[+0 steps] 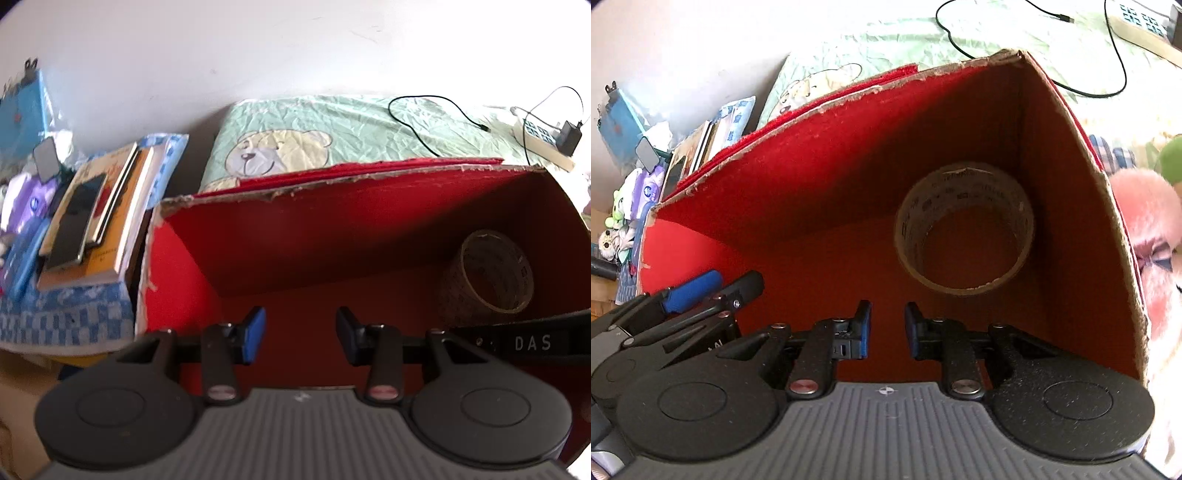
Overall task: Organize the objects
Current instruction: 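Lift the open right gripper out of the box and back away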
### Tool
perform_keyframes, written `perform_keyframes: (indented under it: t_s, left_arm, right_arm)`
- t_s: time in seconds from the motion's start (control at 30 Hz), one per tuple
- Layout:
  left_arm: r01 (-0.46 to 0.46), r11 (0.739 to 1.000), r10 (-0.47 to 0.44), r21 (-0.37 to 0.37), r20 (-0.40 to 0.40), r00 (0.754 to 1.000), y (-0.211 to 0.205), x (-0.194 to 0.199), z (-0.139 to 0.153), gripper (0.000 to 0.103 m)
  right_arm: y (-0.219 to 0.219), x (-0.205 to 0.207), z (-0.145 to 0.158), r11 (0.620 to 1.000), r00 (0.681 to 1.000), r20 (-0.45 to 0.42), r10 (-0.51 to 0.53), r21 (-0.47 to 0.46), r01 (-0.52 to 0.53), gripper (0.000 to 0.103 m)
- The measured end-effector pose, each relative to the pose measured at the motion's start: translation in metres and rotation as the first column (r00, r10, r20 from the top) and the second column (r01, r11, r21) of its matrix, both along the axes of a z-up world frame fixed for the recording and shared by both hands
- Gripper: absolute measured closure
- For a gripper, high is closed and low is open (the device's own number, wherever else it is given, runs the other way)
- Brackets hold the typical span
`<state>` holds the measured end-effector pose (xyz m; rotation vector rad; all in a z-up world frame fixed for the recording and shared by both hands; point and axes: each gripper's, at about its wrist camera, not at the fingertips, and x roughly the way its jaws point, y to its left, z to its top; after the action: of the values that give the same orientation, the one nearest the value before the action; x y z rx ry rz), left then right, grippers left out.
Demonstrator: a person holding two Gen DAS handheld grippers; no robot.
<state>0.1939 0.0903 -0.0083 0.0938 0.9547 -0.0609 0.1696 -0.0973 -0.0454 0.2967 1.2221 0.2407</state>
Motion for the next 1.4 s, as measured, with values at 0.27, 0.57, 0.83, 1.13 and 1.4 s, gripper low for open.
perform_keyframes:
  t_s: [0.27,0.57,0.83,1.13,1.4]
  left_arm:
    - [0.072,0.996,-0.074,0.048,0.046,0.996,-0.01,-0.005,0.001,0.055]
    - [0.079,0.996,-0.08,0.043,0.04,0.996,-0.009,-0.007,0.001,0.052]
    - [-0.006,0.999,0.002,0.053,0.076,0.997,-0.008,-0.027,0.021,0.047]
    - [-0.098,0.989,0.083,0.112,0.135,0.987,-0.021,-0.053,0.051,0.032]
    - [-0.177,0.975,0.159,0.136,0.132,0.978,-0.038,-0.076,0.064,0.03]
  right_arm:
    - [-0.007,-0.015,-0.004,0.999,0.999,0.022,-0.039,0.025,0.038,0.079]
    - [-0.012,-0.03,-0.002,0.999,0.997,0.062,-0.044,0.022,0.043,0.078]
    - [-0.022,-0.067,0.03,1.0,0.957,0.289,-0.023,0.013,0.02,0.073]
    - [-0.011,-0.078,0.051,1.0,0.888,0.459,0.007,-0.001,-0.007,0.059]
    - [-0.021,-0.098,0.063,0.999,0.81,0.586,0.025,0.008,-0.036,0.037]
